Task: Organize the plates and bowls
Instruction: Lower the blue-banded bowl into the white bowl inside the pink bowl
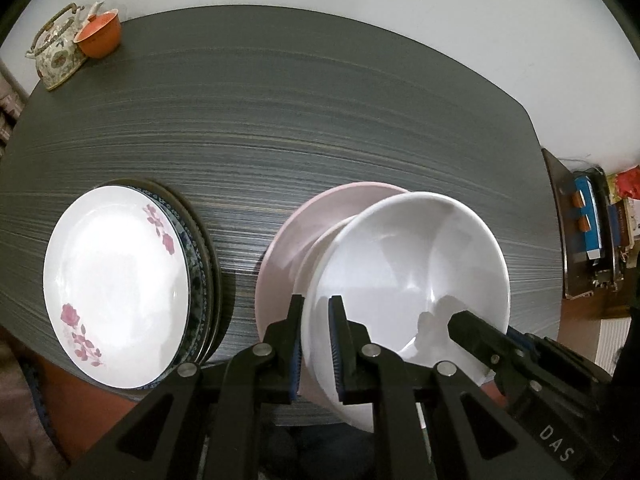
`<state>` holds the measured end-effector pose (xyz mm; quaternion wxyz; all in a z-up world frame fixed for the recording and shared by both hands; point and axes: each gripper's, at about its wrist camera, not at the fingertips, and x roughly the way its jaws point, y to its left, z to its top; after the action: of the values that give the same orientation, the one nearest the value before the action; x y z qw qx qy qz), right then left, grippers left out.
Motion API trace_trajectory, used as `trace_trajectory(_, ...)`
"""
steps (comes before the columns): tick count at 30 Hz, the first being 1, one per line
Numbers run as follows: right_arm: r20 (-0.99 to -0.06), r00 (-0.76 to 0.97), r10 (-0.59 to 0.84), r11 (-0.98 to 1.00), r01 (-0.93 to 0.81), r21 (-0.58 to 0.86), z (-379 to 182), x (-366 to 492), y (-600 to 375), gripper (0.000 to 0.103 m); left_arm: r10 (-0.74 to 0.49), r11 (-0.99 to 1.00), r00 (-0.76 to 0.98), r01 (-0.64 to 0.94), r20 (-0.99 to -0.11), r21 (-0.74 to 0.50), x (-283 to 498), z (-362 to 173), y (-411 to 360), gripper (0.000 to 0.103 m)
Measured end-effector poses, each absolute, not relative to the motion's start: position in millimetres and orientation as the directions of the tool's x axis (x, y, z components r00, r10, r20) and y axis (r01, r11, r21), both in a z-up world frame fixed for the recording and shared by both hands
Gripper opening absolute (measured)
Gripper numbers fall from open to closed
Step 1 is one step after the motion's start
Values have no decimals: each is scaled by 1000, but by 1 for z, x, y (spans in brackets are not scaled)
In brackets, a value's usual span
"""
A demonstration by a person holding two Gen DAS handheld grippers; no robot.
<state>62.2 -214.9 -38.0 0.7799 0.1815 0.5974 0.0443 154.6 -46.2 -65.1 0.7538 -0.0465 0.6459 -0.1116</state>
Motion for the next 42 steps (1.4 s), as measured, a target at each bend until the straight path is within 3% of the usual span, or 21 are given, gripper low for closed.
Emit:
trace_trajectory(32,-921,264,286,924,179,338,-49,68,-227,18,-220,972,119,116,-968,-206,152,-83,-57,12)
trace_trajectory(42,-917,270,293,921,179,347,-47,67,-228,24,-215,972,120,120,-969,-200,152,-82,-56,15)
